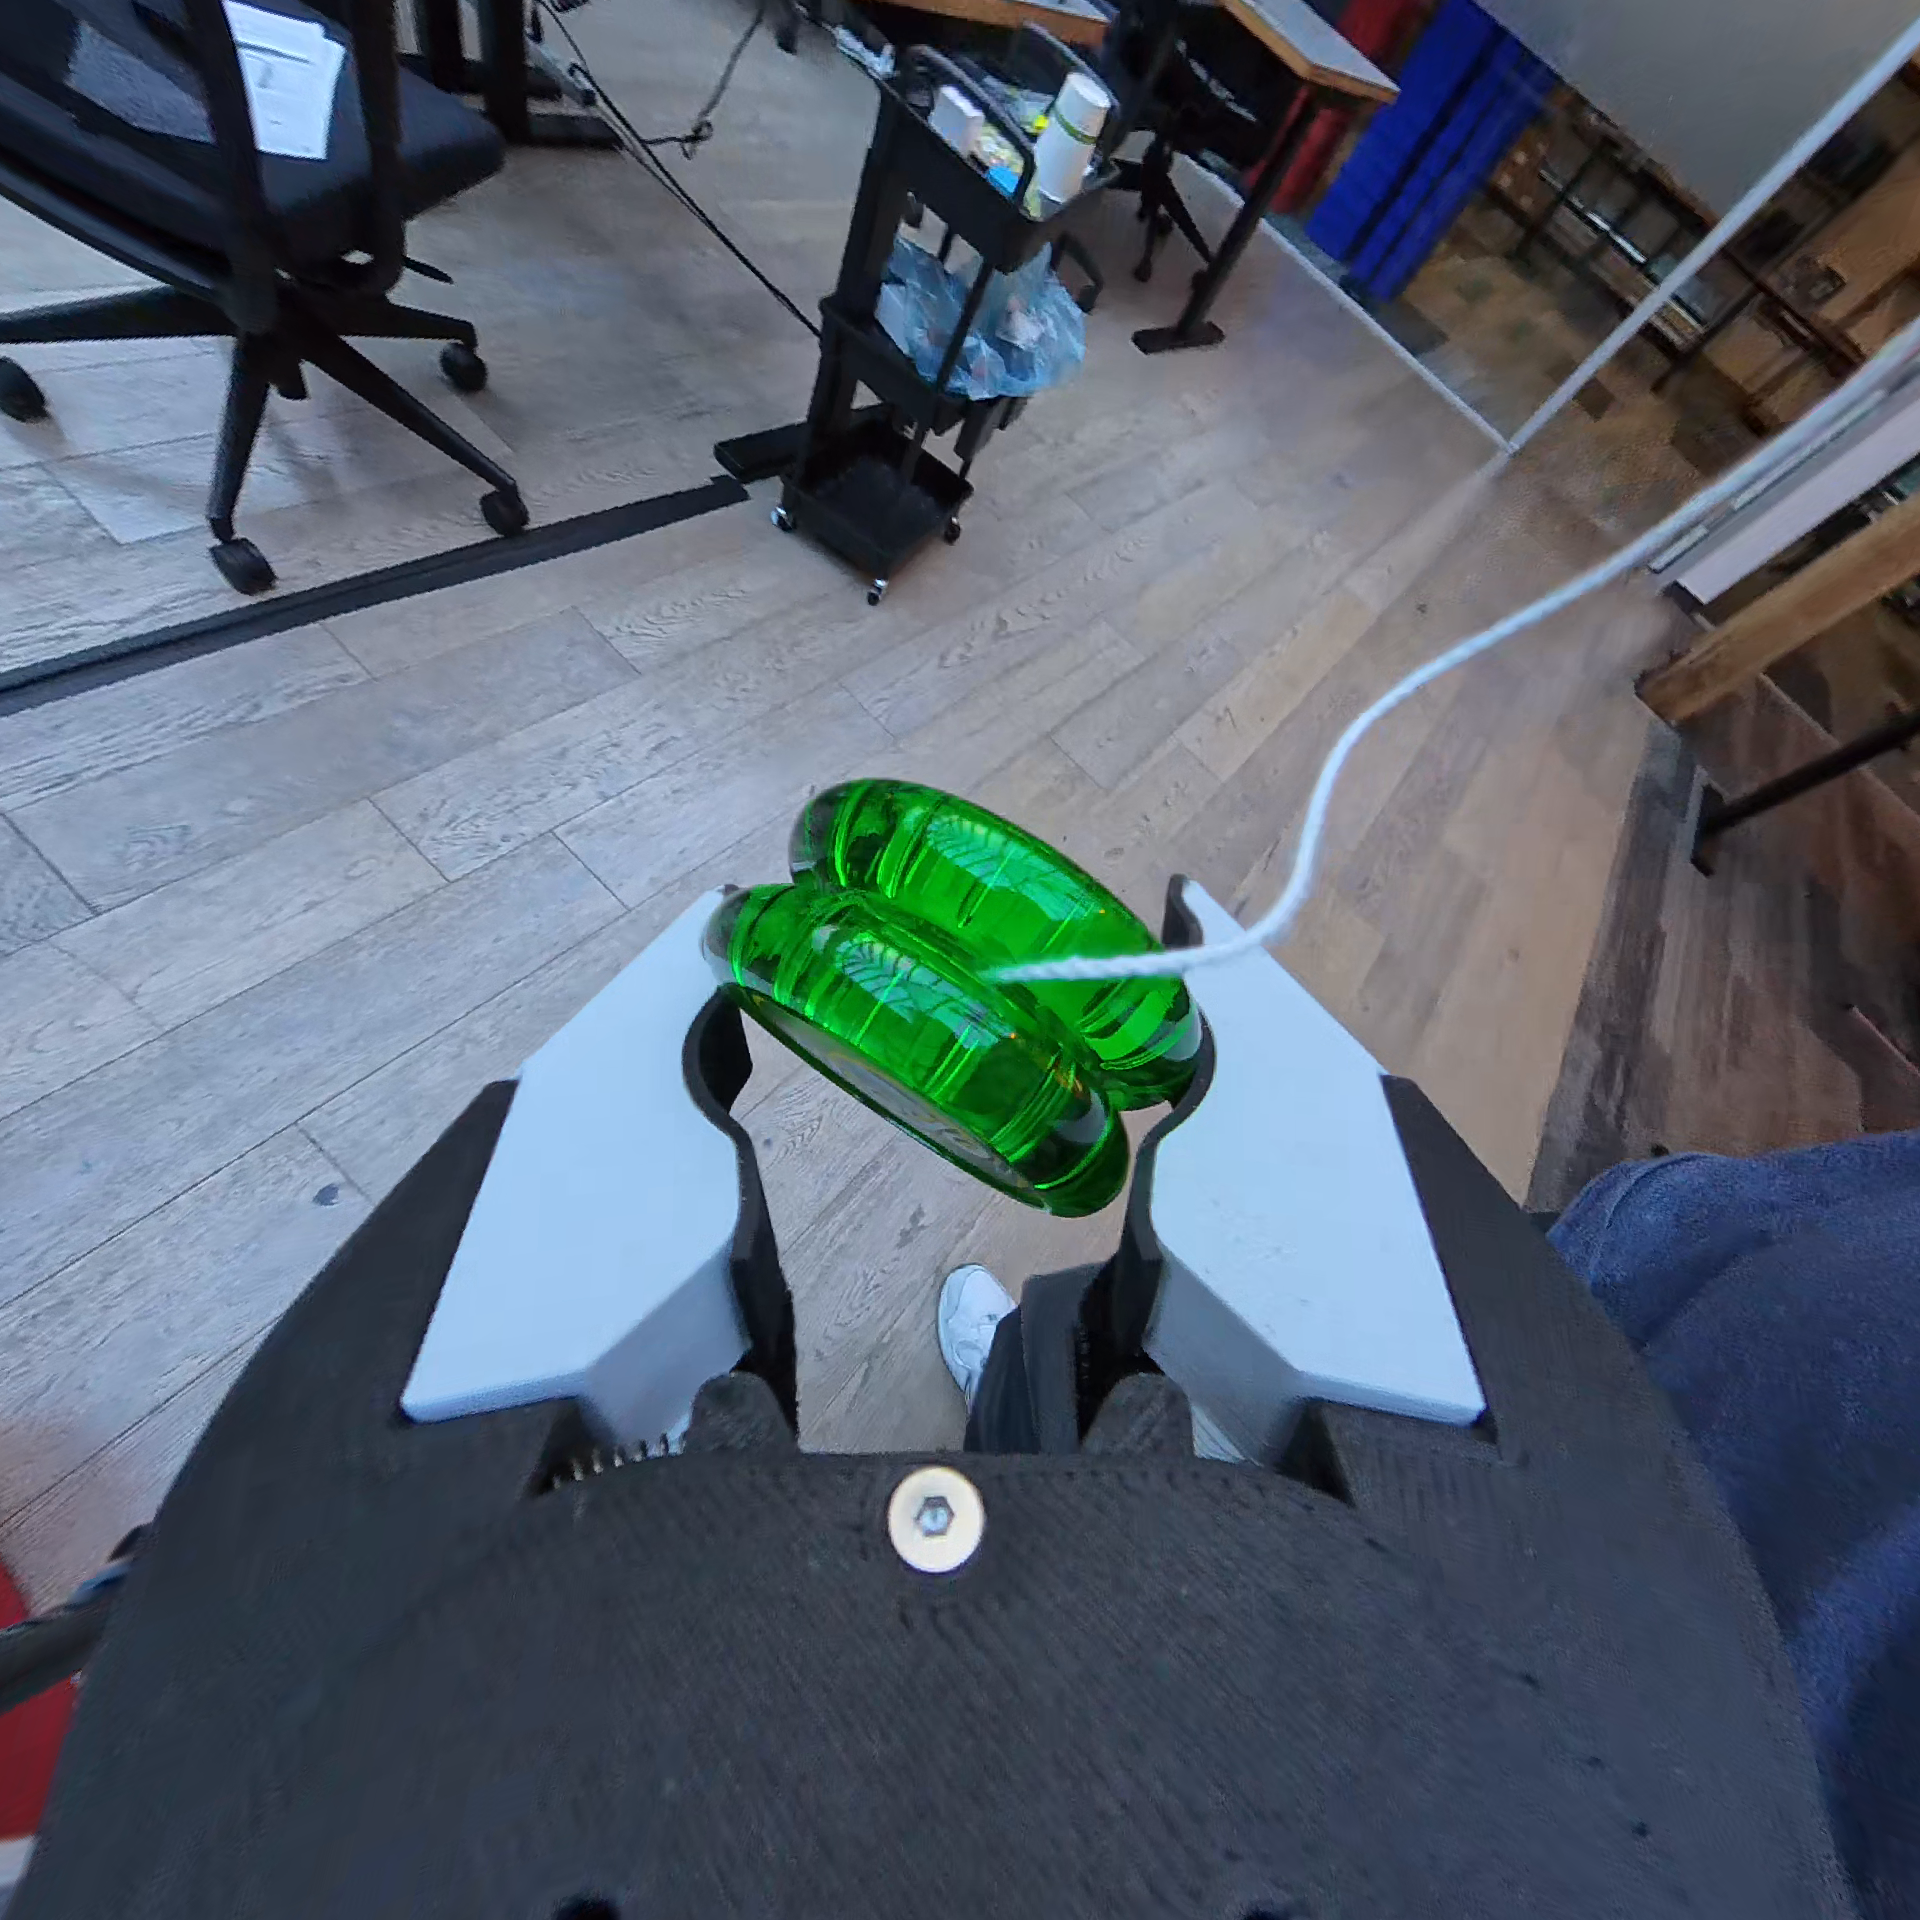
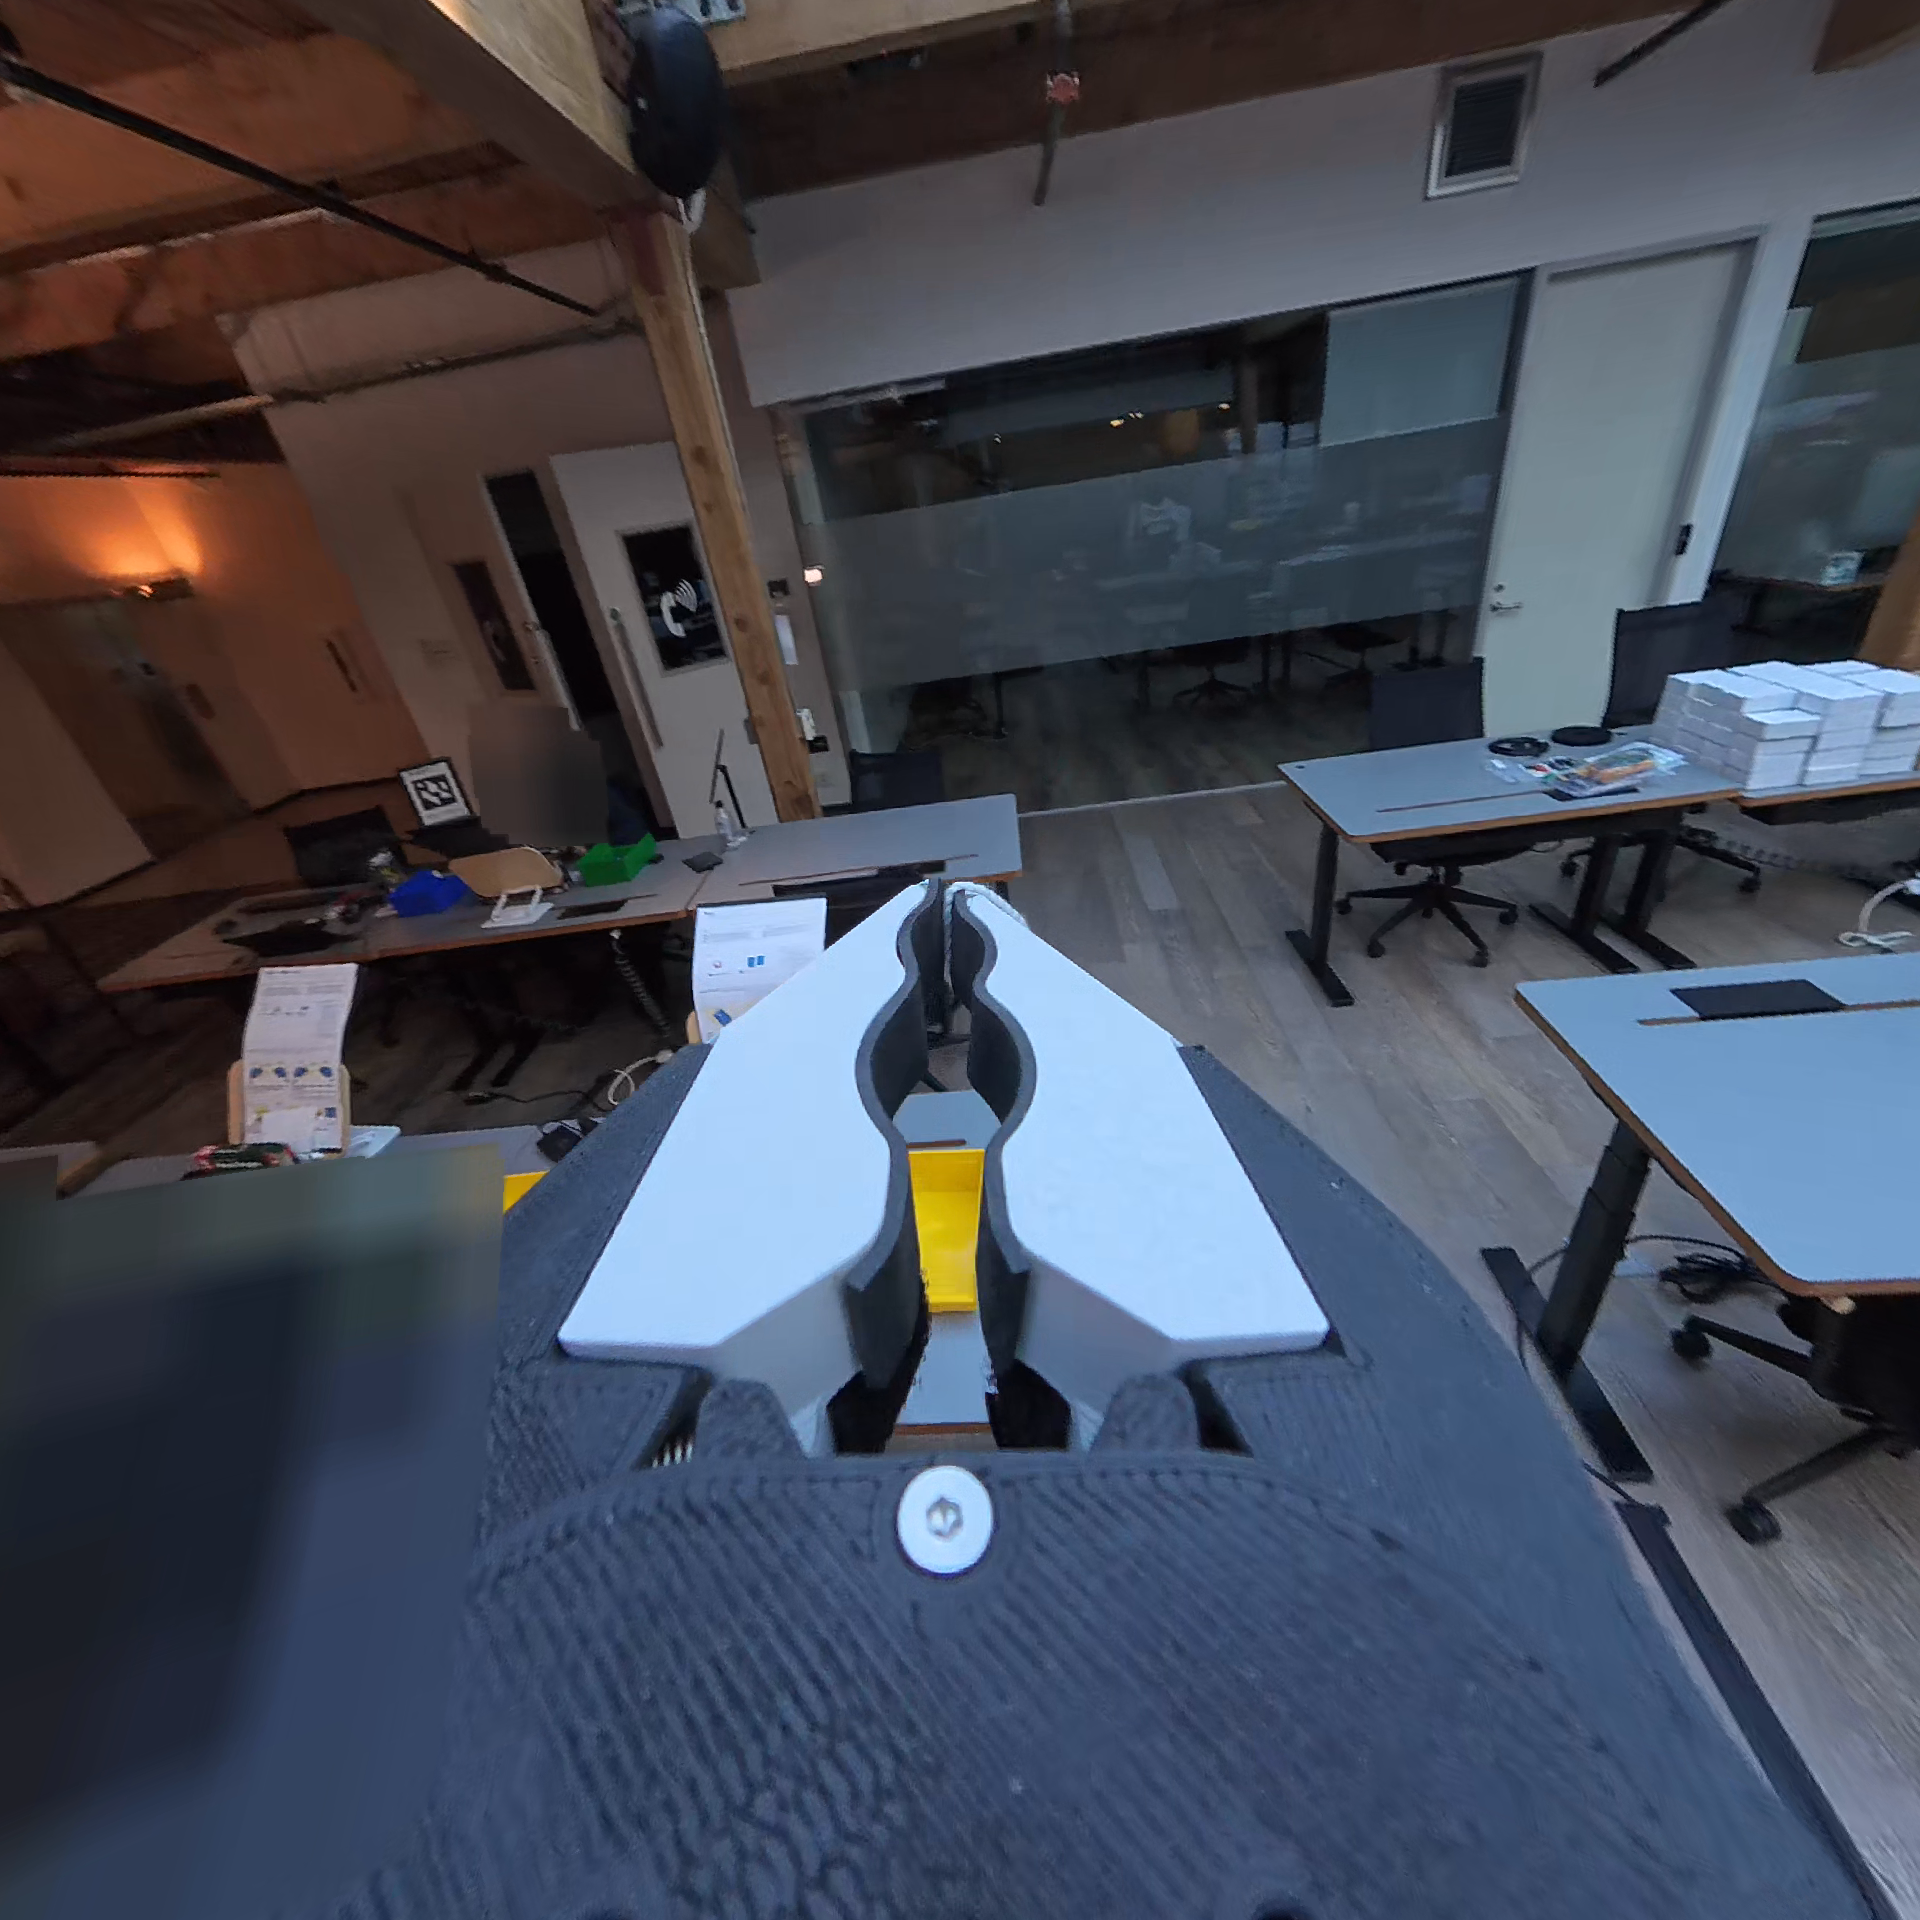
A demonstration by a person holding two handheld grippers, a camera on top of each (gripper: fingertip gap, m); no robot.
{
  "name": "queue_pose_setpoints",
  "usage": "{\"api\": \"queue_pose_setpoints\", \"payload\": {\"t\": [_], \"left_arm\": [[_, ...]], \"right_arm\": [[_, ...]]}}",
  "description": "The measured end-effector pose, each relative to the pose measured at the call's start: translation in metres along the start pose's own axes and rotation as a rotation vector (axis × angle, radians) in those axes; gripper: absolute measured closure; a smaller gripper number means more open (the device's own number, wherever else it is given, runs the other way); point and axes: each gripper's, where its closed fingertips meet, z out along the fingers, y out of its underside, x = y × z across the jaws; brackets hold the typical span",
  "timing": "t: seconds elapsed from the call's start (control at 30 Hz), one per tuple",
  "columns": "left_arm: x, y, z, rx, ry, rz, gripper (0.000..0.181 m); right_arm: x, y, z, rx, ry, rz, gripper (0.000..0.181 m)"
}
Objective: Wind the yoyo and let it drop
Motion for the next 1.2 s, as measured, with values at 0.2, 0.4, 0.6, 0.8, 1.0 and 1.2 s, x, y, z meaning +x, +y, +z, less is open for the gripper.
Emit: {"api": "queue_pose_setpoints", "payload": {"t": [0.2,0.4,0.6,0.8,1.0,1.2], "left_arm": [[-0.010,-0.015,-0.021,0.009,-0.077,0.045,0.102],[-0.010,-0.019,-0.025,0.031,-0.078,0.047,0.102],[-0.010,-0.046,-0.038,0.065,-0.074,0.081,0.102],[-0.003,-0.111,-0.076,0.098,-0.067,0.211,0.103],[0.033,-0.179,-0.104,0.133,0.015,0.407,0.103],[0.065,-0.216,-0.104,0.087,0.113,0.520,0.103]], "right_arm": [[0.029,-0.005,-0.003,0.053,-0.004,0.048,0.181],[0.061,0.008,-0.015,0.046,0.068,0.064,0.181],[0.101,0.040,-0.038,-0.001,0.175,0.097,0.181],[0.150,0.115,-0.093,-0.057,0.337,0.133,0.181],[0.190,0.248,-0.162,-0.189,0.511,0.154,0.181],[0.202,0.409,-0.208,-0.294,0.601,0.198,0.181]]}}
